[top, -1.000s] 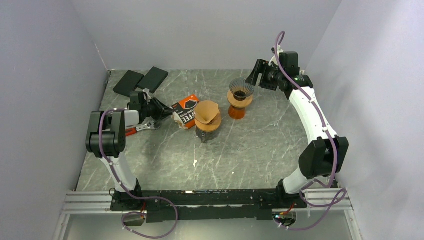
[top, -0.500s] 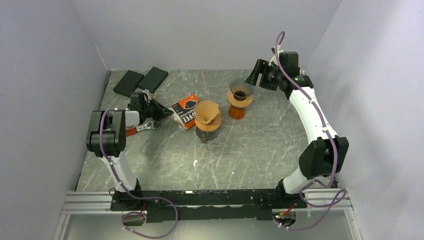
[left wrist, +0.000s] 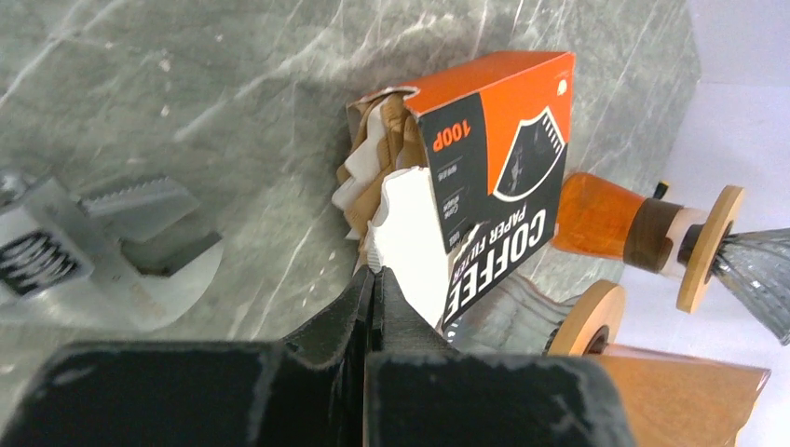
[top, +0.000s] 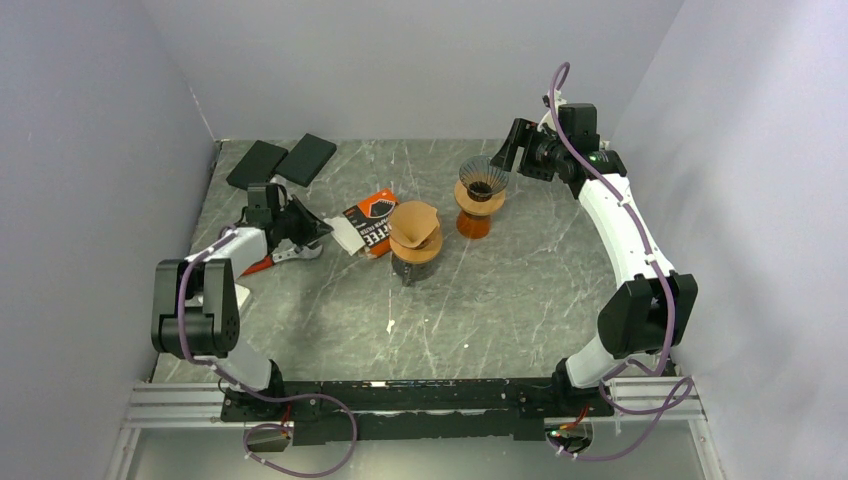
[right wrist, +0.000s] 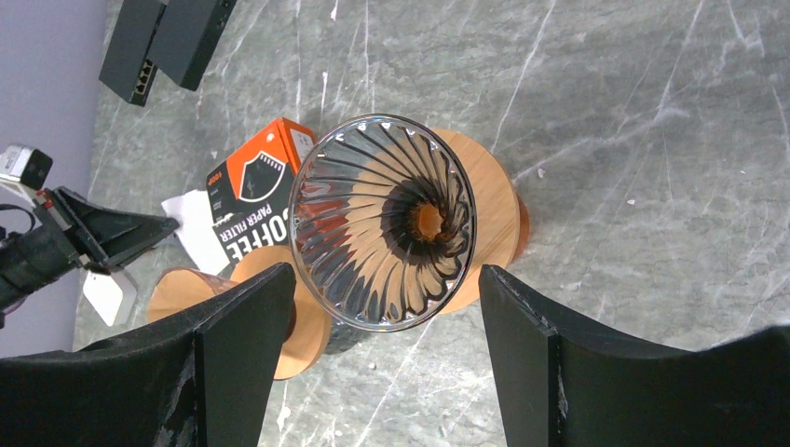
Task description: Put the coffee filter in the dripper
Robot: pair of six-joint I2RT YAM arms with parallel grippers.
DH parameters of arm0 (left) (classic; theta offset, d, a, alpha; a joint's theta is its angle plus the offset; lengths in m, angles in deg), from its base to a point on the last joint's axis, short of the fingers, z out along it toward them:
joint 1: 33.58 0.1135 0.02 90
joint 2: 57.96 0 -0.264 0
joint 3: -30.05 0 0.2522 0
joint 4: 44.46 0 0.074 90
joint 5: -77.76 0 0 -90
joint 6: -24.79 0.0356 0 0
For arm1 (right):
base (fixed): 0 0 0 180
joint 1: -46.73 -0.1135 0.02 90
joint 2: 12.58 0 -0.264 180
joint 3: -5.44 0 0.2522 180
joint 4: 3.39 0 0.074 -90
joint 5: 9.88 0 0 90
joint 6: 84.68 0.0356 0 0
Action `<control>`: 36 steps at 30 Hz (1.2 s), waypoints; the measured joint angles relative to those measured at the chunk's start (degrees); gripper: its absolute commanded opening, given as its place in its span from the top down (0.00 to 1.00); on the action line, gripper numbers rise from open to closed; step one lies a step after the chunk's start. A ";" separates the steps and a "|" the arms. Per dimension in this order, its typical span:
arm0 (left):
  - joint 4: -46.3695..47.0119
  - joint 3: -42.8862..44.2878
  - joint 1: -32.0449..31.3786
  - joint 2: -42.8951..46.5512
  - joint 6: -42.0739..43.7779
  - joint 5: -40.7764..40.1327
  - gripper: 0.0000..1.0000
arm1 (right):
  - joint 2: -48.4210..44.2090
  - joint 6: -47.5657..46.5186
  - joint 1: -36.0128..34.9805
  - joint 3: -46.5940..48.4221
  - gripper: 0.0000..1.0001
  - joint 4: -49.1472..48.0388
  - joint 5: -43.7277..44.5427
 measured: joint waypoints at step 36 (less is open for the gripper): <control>-23.47 10.16 1.01 26.16 21.46 -8.94 1.00 | -4.37 1.07 0.02 -0.11 0.21 -2.99 -0.31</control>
